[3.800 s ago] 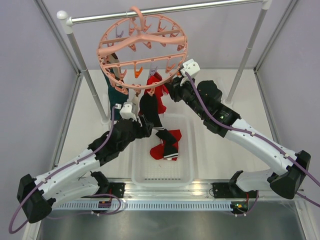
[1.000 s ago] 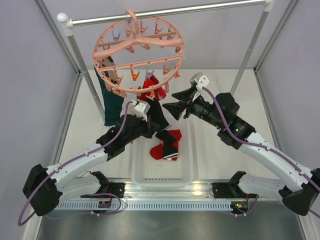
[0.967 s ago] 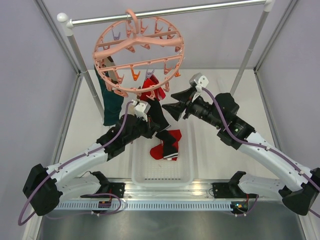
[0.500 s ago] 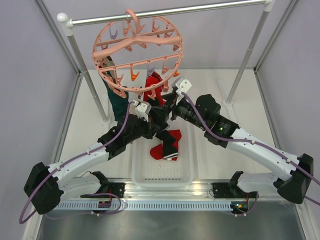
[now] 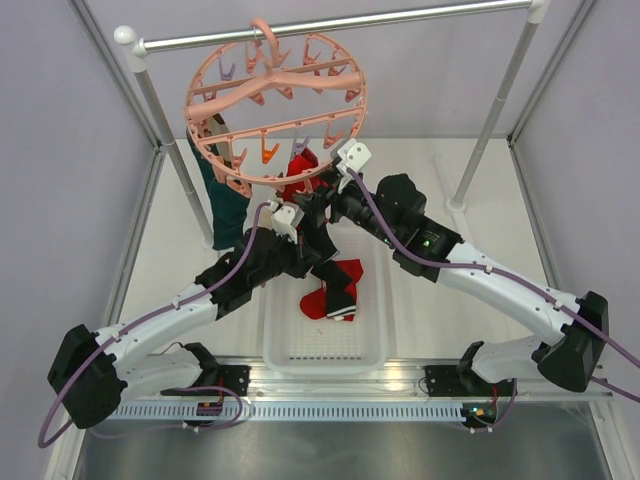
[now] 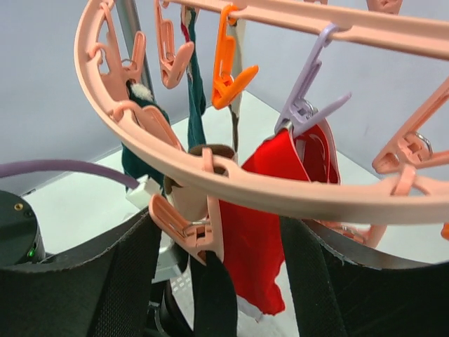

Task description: Remove the socks clipped to the hanger

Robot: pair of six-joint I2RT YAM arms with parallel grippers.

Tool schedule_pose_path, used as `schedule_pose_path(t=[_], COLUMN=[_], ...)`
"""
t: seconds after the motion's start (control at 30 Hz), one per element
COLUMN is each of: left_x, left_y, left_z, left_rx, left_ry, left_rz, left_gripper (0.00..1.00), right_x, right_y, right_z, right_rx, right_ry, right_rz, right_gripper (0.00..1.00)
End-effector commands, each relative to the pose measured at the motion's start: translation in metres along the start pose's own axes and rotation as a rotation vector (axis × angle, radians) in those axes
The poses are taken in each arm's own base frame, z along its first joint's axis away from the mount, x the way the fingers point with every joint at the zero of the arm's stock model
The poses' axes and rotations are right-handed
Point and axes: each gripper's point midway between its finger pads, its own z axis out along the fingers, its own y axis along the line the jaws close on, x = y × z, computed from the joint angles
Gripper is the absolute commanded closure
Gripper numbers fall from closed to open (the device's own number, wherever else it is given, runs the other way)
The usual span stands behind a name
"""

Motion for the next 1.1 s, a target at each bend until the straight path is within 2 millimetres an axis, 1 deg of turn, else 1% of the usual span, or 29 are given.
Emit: schedule_pose_path(t=[0.0,0.1,0.2,0.23,0.3,0.33,0.4,0.43,0.47,0.5,0.53,0.67,0.77,0.87,0.9,0.93,0.97,1.0,1.03,1.07], left_x=[-0.013,-0.013,-0.016,-0.016,-0.02,-0.023,-0.029,-0.032,-0.035,-0.031,-0.033,-0.047,-0.051,-0.052,-0.052,-0.049,-0.049,-0.046,-0.039,-0.034], left_y=[-0.014,-0.014,-0.018,-0.019,-0.02,-0.022,-0.024,-0.026,-0.027,-0.027,-0.028,-0.034,-0.036,-0.039,-0.039,-0.038,-0.038,-0.036,-0.033,-0.03], left_z=[-0.002,-0.002,-0.004,-0.005,-0.007,-0.009,-0.013,-0.014,-0.016,-0.018,-0.02,-0.03,-0.034,-0.037,-0.037,-0.038,-0.038,-0.038,-0.038,-0.038], left_rx=[0.043,0.046,0.058,0.062,0.063,0.066,0.071,0.074,0.079,0.076,0.078,0.094,0.093,0.104,0.103,0.097,0.092,0.083,0.069,0.06], left_ry=[-0.013,-0.012,-0.014,-0.015,-0.021,-0.029,-0.044,-0.052,-0.06,-0.042,-0.046,-0.074,-0.078,-0.071,-0.07,-0.055,-0.051,-0.039,-0.01,0.008], left_rz=[-0.023,-0.023,-0.022,-0.021,-0.021,-0.019,-0.018,-0.019,-0.018,-0.019,-0.02,-0.02,-0.019,-0.02,-0.02,-0.02,-0.021,-0.019,-0.02,-0.02], left_gripper=[0.98,0.98,0.98,0.98,0.98,0.98,0.98,0.98,0.98,0.98,0.98,0.98,0.98,0.98,0.98,0.98,0.98,0.98,0.98,0.98], right_x=[-0.039,-0.042,-0.049,-0.052,-0.054,-0.058,-0.06,-0.062,-0.064,-0.068,-0.07,-0.076,-0.077,-0.079,-0.08,-0.082,-0.082,-0.082,-0.084,-0.085], right_y=[0.003,0.003,0.003,0.003,0.002,0.002,0.003,0.002,0.002,0.002,0.002,0.0,-0.001,-0.003,-0.007,-0.008,-0.01,-0.014,-0.015,-0.016], right_z=[0.007,0.009,0.009,0.008,0.009,0.008,0.007,0.006,0.006,0.004,0.003,0.002,0.0,-0.002,-0.003,-0.003,-0.003,-0.003,-0.004,-0.005], right_rx=[-0.012,-0.011,-0.013,-0.013,-0.008,-0.005,-0.006,-0.001,0.002,0.003,0.002,0.011,0.02,0.032,0.047,0.053,0.062,0.079,0.084,0.088], right_ry=[-0.102,-0.109,-0.125,-0.131,-0.134,-0.141,-0.146,-0.149,-0.152,-0.158,-0.163,-0.168,-0.17,-0.17,-0.169,-0.169,-0.168,-0.165,-0.168,-0.17], right_rz=[-0.008,-0.004,-0.003,-0.003,-0.003,-0.002,0.025,0.03,0.031,0.037,0.04,0.049,0.05,0.054,0.056,0.055,0.055,0.059,0.058,0.056], right_gripper=[0.29,0.33,0.4,0.46,0.51,0.56,0.62,0.66,0.68,0.69,0.73,0.77,0.8,0.88,0.9,0.95,0.96,0.98,0.99,0.99])
